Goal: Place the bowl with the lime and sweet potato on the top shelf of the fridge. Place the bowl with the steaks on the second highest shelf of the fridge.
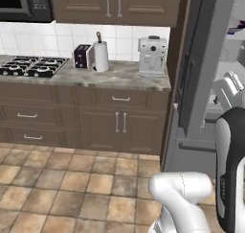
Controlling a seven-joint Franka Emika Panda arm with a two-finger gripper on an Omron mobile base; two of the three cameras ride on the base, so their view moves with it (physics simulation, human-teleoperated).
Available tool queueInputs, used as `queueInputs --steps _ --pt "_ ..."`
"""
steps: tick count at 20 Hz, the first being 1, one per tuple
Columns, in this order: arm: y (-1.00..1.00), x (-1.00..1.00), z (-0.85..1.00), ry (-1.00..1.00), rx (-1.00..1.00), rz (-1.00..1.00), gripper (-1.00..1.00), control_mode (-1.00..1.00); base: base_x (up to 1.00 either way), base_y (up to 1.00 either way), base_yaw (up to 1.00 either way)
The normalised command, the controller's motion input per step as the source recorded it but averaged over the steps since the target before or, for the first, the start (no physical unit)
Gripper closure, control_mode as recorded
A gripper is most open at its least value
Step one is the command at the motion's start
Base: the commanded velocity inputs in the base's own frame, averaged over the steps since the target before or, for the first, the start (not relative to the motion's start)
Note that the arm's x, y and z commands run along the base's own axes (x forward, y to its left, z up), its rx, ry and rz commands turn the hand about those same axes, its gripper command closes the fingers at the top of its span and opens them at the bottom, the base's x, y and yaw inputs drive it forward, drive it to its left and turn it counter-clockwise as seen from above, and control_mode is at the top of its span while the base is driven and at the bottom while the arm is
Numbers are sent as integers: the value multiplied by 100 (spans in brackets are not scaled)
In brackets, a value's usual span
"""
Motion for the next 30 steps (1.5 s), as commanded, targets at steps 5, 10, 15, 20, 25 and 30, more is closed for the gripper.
queueInputs --steps 5,10,15,20,25,30 --pt "0 0 0 0 0 0 -100 100 56 100 19" --pt "0 0 0 0 0 0 -100 100 100 100 -1" --pt "0 0 0 0 0 0 -100 100 100 100 -8" --pt "0 0 0 0 0 0 -100 100 100 100 -8" --pt "0 0 0 0 0 0 -100 100 96 100 -11" --pt "0 0 0 0 0 0 -100 100 82 100 -19"
